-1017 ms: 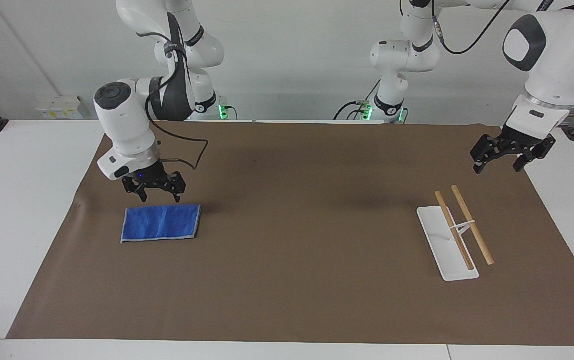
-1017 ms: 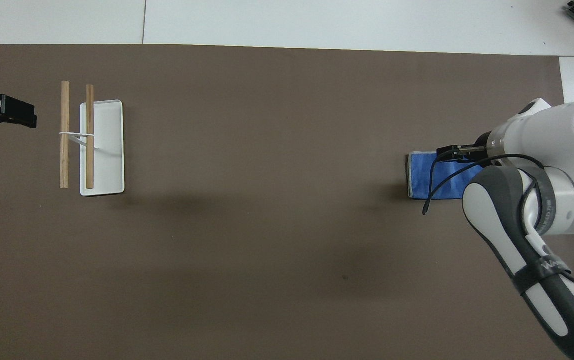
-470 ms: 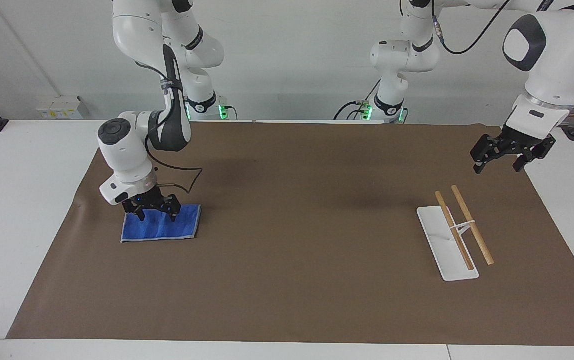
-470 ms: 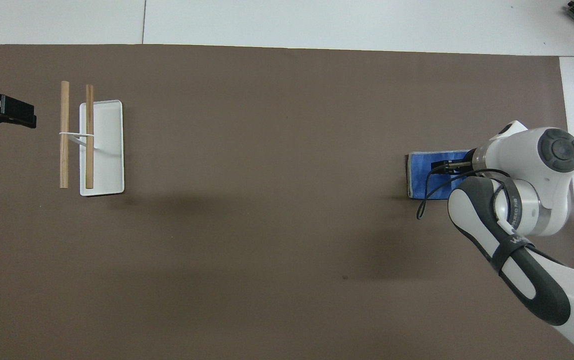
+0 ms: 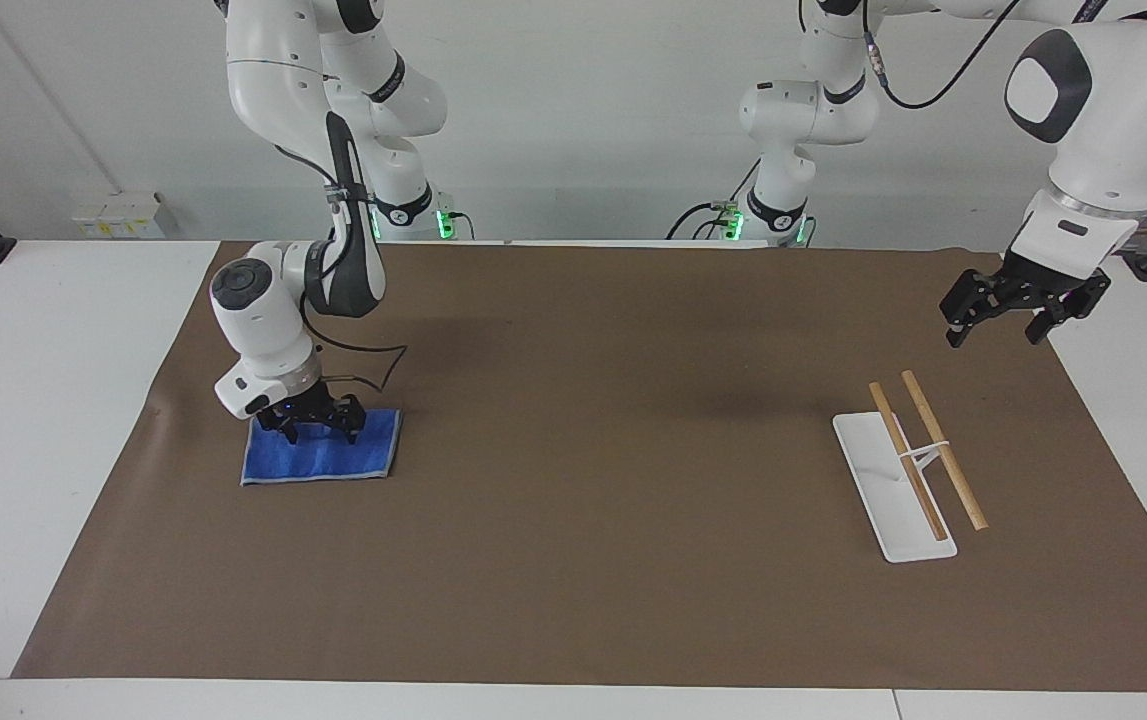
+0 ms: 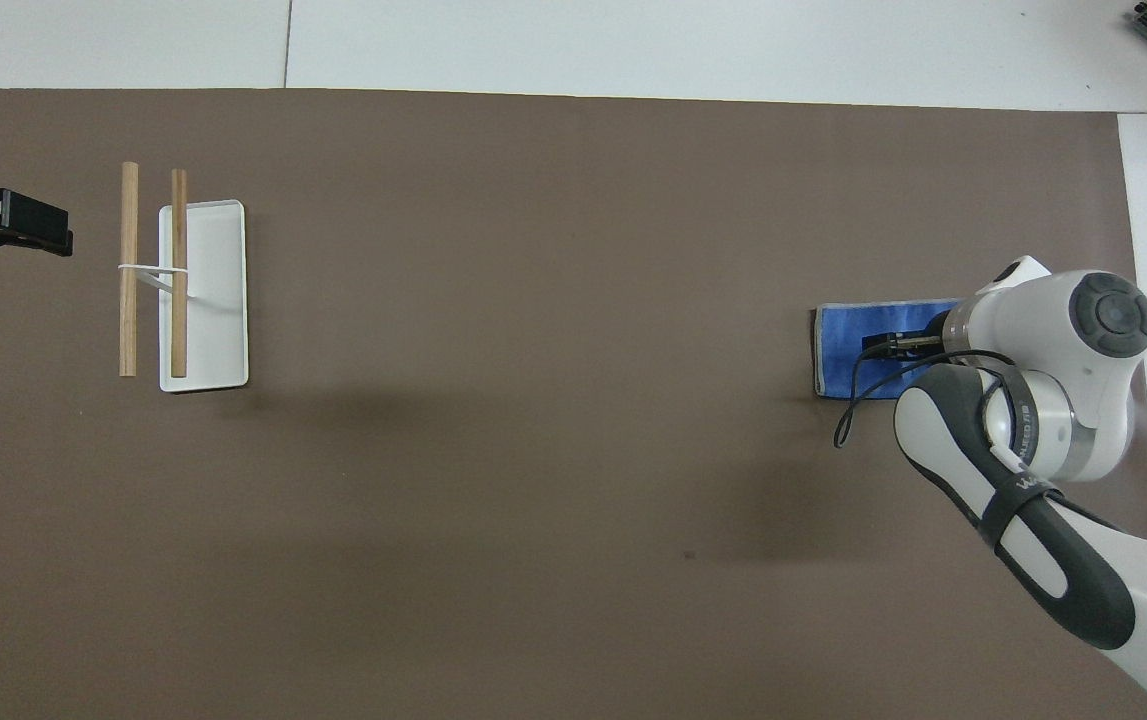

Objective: Right arm passes towel to left arm to hang

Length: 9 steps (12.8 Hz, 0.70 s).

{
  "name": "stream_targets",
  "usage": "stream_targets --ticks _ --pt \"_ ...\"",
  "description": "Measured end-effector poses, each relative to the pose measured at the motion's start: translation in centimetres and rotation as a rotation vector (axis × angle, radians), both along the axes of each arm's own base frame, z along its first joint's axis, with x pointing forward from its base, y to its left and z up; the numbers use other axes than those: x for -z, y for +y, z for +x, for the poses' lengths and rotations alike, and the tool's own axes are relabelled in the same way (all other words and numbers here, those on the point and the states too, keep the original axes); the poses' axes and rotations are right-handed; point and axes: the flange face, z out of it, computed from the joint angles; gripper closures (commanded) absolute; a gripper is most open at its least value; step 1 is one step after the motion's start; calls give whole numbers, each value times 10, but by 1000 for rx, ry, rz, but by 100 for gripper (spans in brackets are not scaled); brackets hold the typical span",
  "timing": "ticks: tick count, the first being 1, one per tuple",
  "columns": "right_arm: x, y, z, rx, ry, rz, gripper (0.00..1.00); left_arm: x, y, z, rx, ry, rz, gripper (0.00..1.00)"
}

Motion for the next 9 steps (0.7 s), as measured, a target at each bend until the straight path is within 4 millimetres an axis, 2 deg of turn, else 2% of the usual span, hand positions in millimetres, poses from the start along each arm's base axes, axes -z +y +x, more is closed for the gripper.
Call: stream_targets --ticks 4,5,6,7,9 --pt "2 1 -1 -2 4 1 1 0 0 0 0 0 0 0" --pt "2 2 -2 -3 5 1 10 0 0 0 0 0 0 0" --pt "3 2 -2 -3 6 1 26 0 0 0 0 0 0 0" --pt "3 2 -2 -3 7 1 46 0 0 0 0 0 0 0" --pt "2 2 -2 -4 5 1 98 0 0 0 0 0 0 0"
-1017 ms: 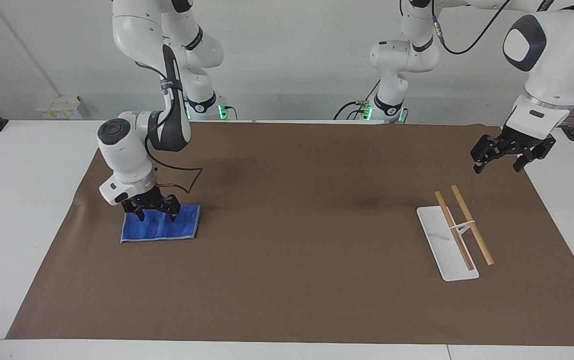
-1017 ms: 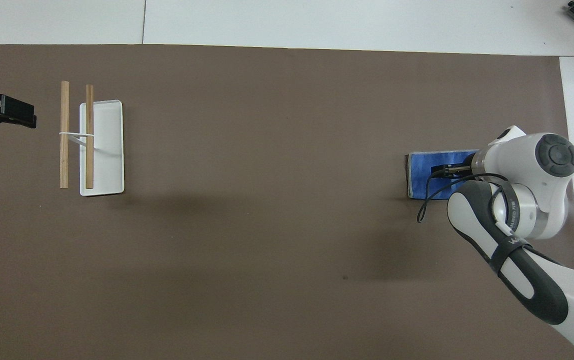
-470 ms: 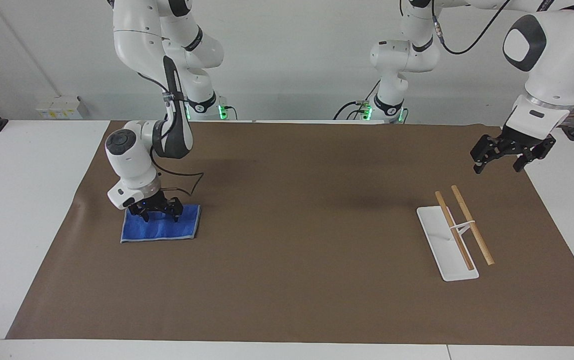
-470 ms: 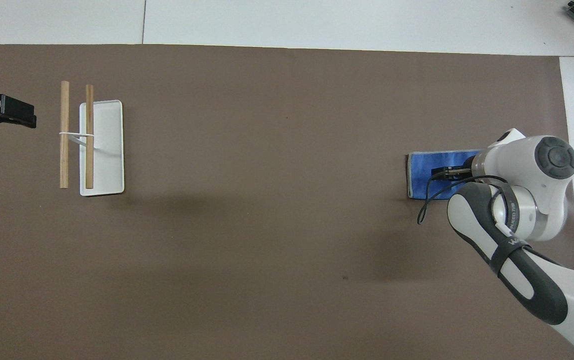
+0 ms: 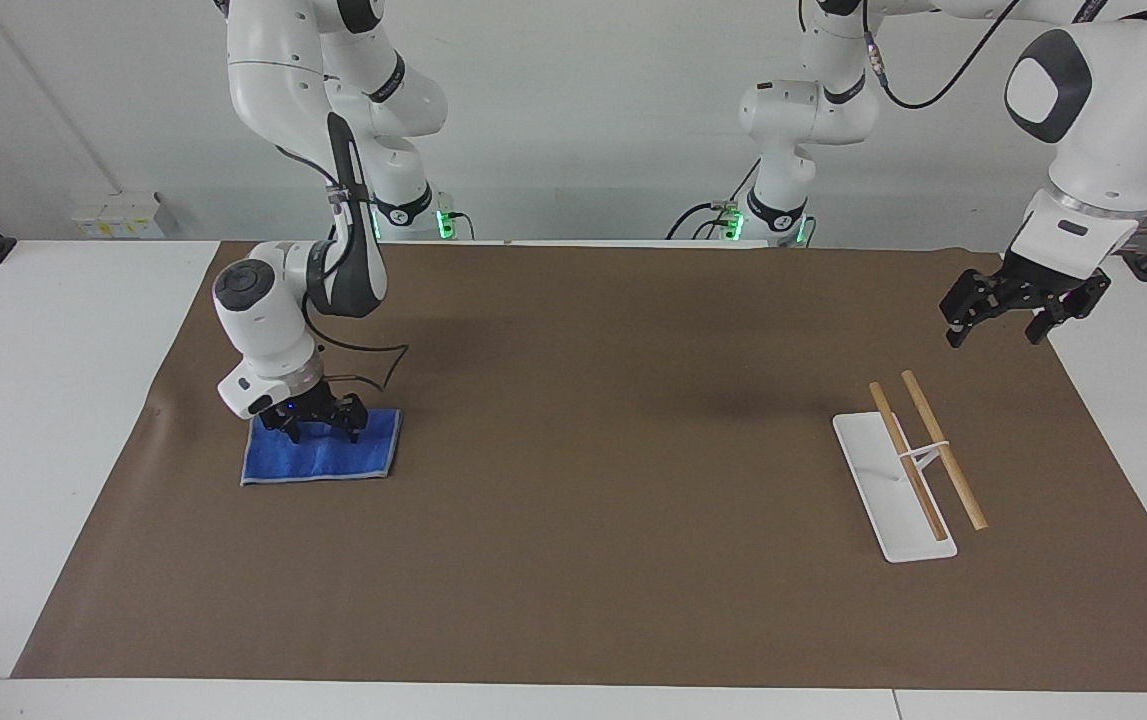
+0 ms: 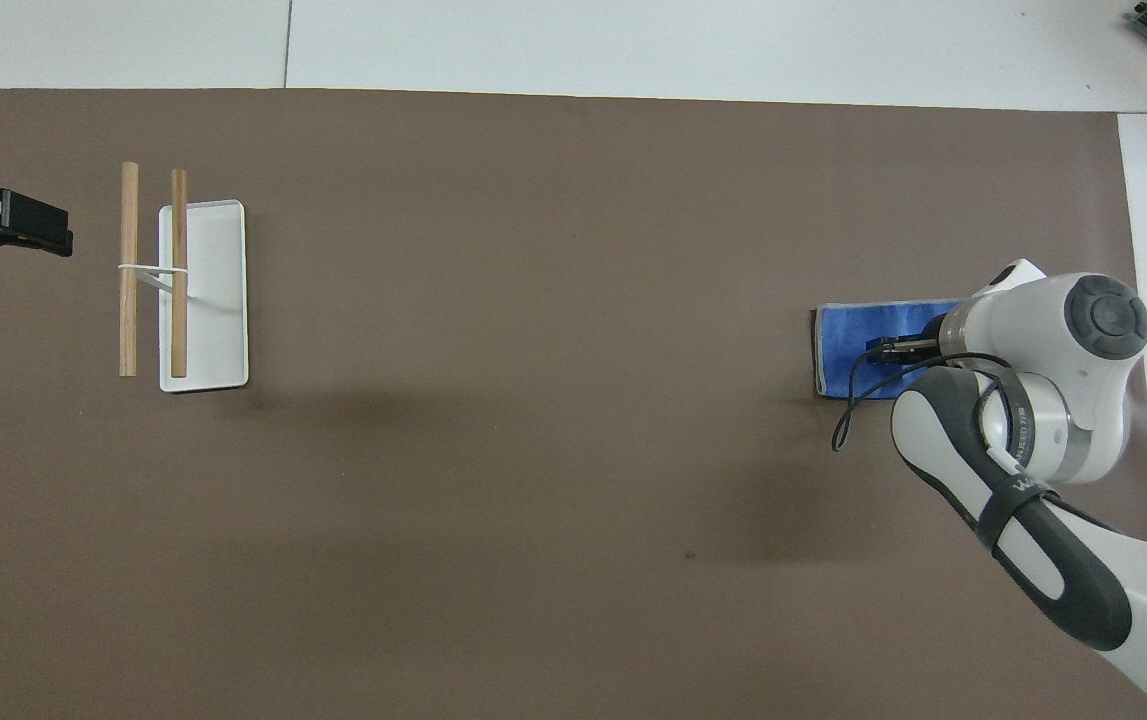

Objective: Right arm passes towel to left arm to hang

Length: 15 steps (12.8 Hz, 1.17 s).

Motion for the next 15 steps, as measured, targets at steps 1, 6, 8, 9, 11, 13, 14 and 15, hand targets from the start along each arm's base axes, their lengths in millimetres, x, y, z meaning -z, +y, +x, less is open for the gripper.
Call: stream_targets --ticks 1,6,8,9,11,13,14,15 --pt "-2 1 0 -2 -4 0 100 0 0 0 0 0 0 0" --pt "-9 11 2 -19 -17 1 100 0 0 0 0 0 0 0" --pt "-20 26 4 -40 -35 5 100 0 0 0 0 0 0 0" --pt "-31 39 5 -41 -44 21 100 0 0 0 0 0 0 0" --pt "-61 67 7 -18 -44 97 100 0 0 0 0 0 0 0" --pt "-100 93 11 5 -45 195 100 0 0 0 0 0 0 0" --pt "-121 107 13 20 -49 254 100 0 0 0 0 0 0 0" --pt "-138 123 14 42 -49 313 100 0 0 0 0 0 0 0"
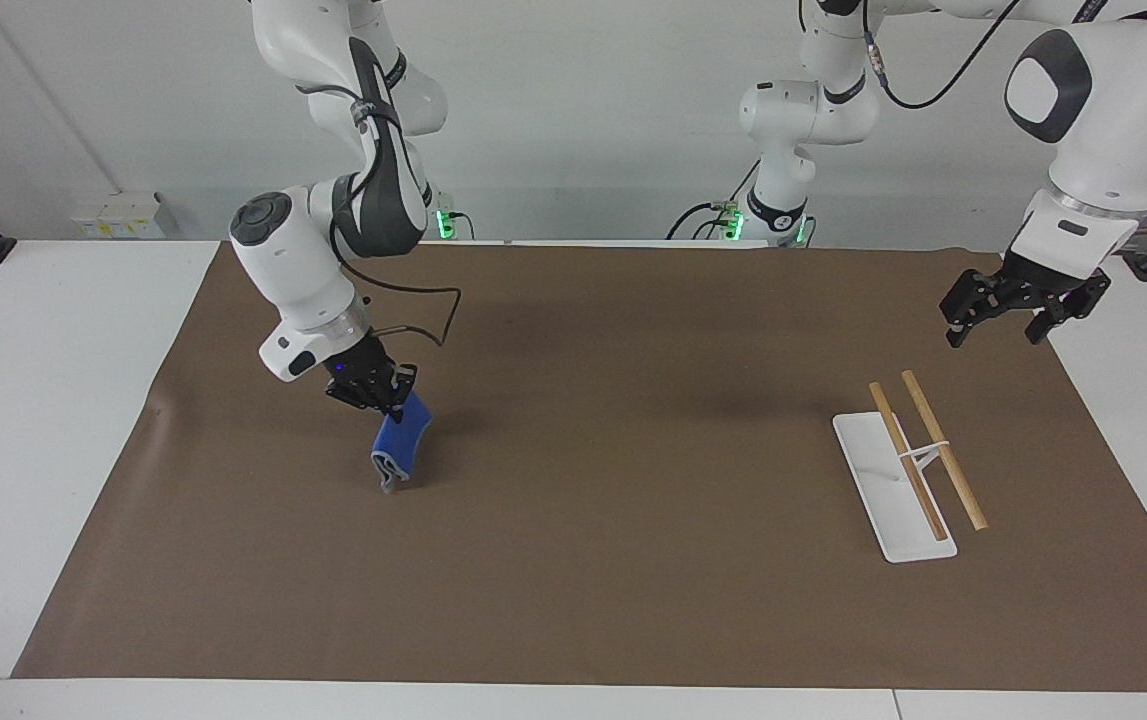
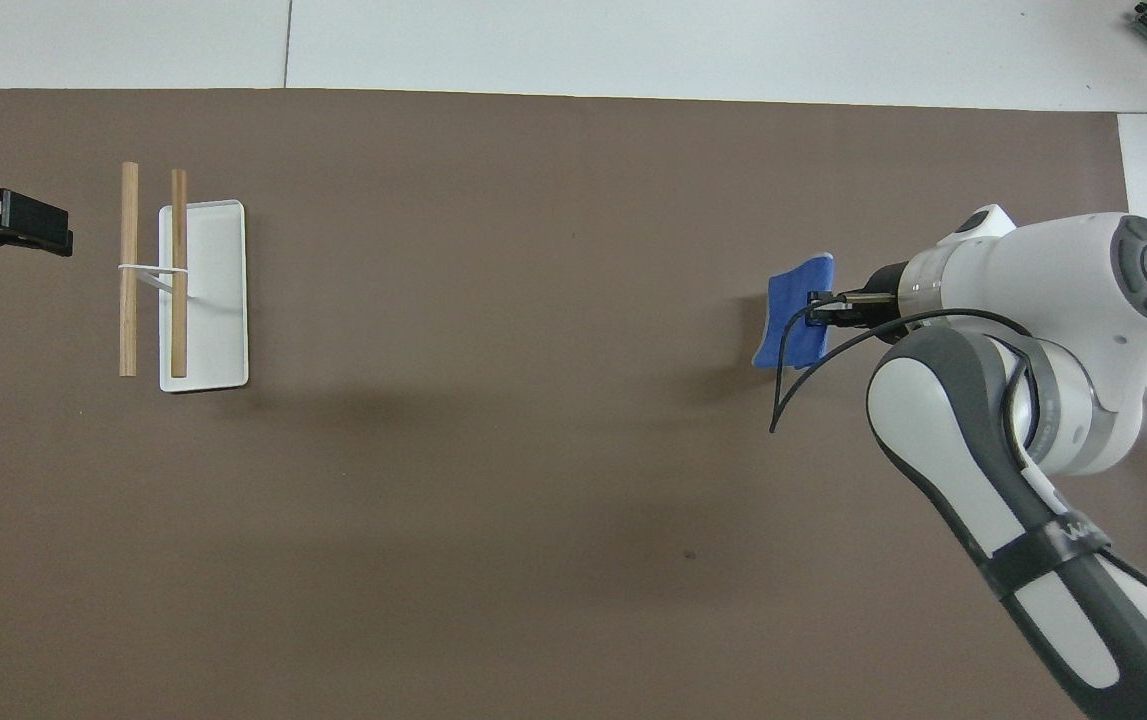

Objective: Right arm passes towel to left arm to hang

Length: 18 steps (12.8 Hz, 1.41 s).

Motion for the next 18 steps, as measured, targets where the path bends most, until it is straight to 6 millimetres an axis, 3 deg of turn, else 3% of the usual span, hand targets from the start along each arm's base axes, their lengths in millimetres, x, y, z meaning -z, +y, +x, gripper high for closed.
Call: stream_targets --ticks 7,10,13,15,18 --pt "-86 106 -5 223 54 358 100 -1 -3 -1 5 -2 -1 0" --pt "-103 146 -13 303 70 434 100 5 -12 -7 -40 13 -98 0" --pt "-114 196 -27 423 60 507 100 17 -23 -13 -208 1 -246 0" --pt "-115 207 -30 463 67 527 100 28 -48 -18 -336 -5 -316 0" --pt "-115 213 -33 503 97 538 100 38 -106 -31 -531 3 -399 0"
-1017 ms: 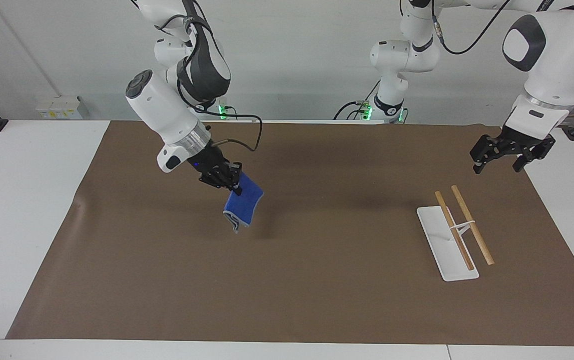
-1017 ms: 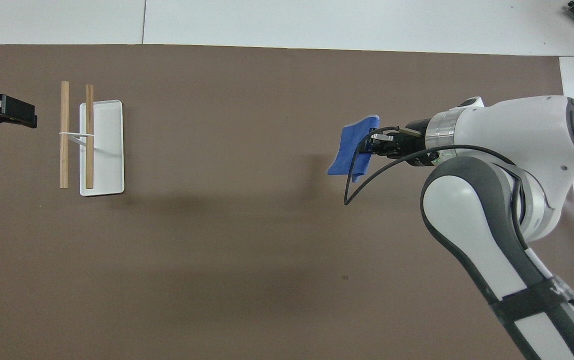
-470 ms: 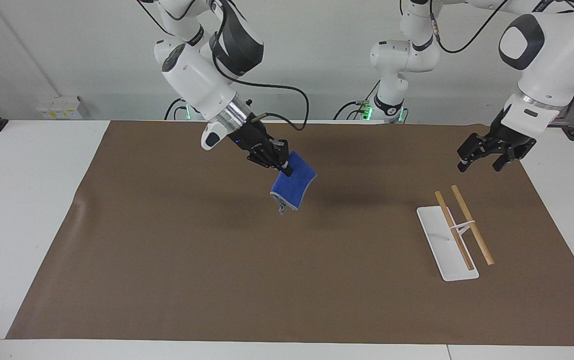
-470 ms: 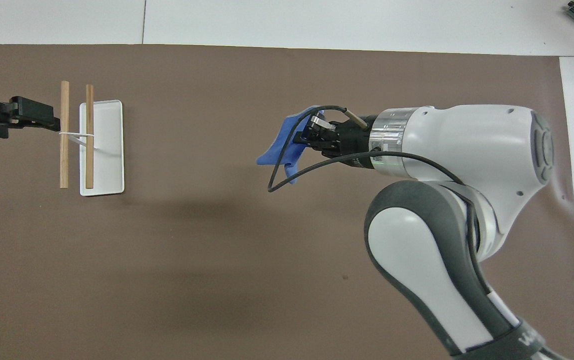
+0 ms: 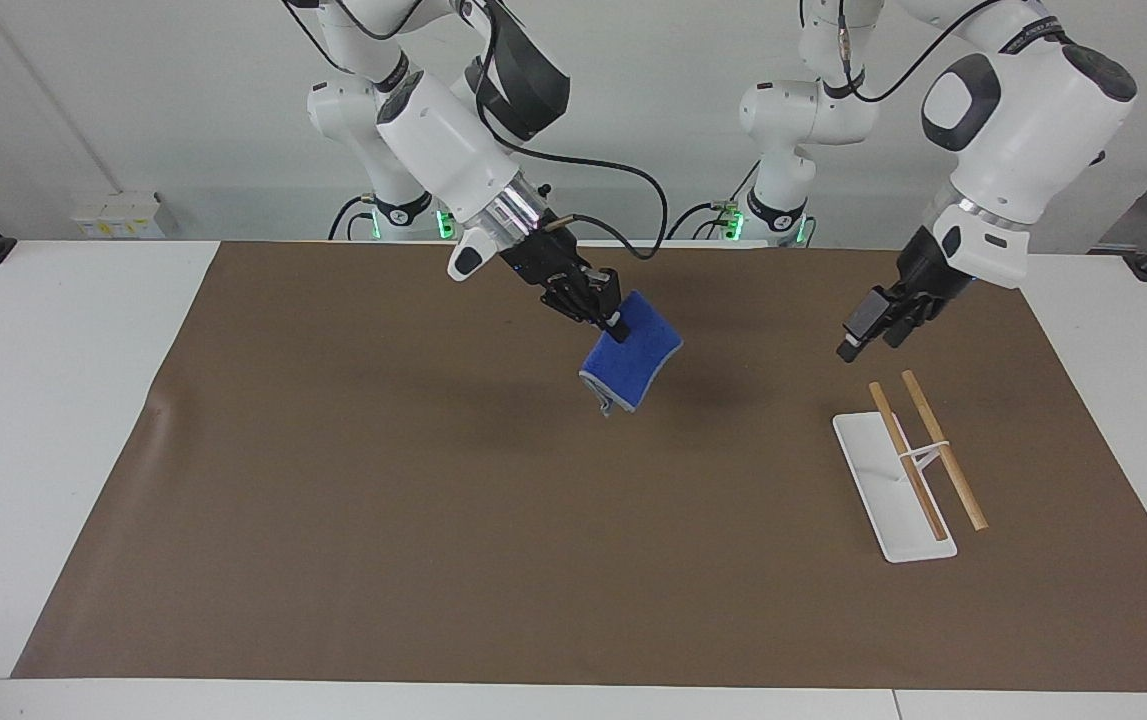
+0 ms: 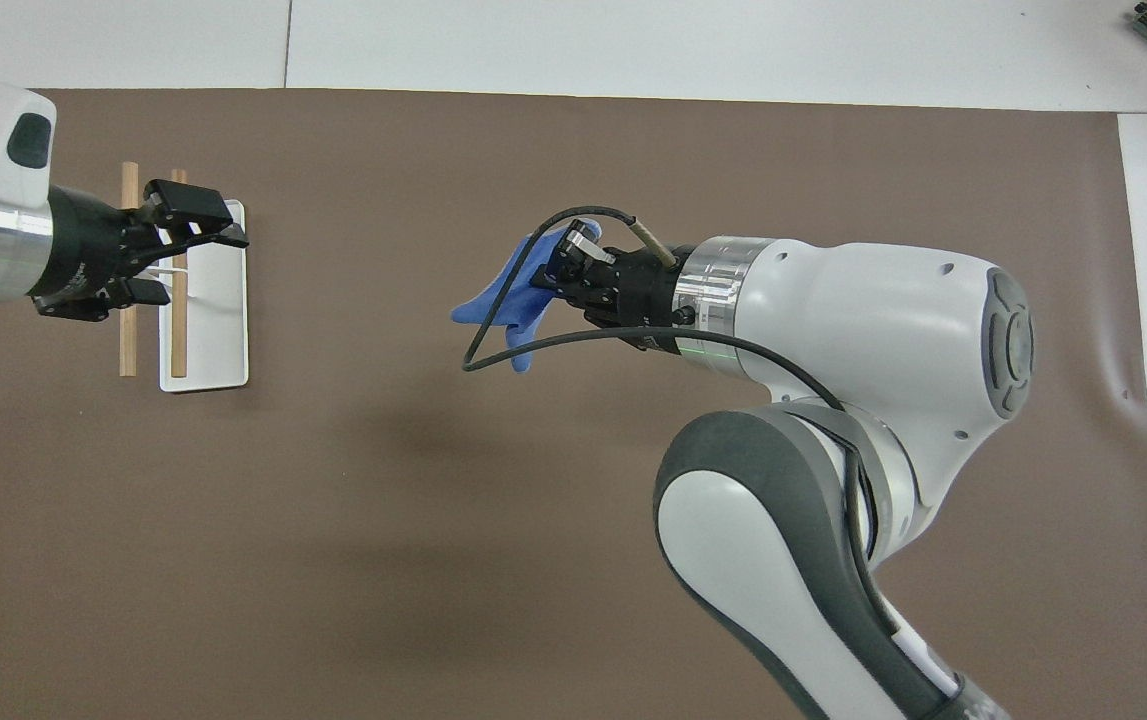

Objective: Right arm passes towel to left arm to hang

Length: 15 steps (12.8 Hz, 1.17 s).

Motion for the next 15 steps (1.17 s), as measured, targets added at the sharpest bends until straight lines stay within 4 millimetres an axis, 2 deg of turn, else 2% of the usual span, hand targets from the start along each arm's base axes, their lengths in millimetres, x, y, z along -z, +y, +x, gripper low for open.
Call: stream_targets --ticks 3,9,12,15 --pt "0 3 -2 -1 3 2 100 5 -31 -9 -164 15 -91 0" --pt "-1 3 -2 7 19 6 100 39 -116 -46 -472 41 -260 0" --pt "-6 -2 -5 -1 41 3 100 51 -151 -65 -552 81 -292 0" --pt "-9 -9 -3 5 43 3 100 49 -176 -80 -614 122 -316 0"
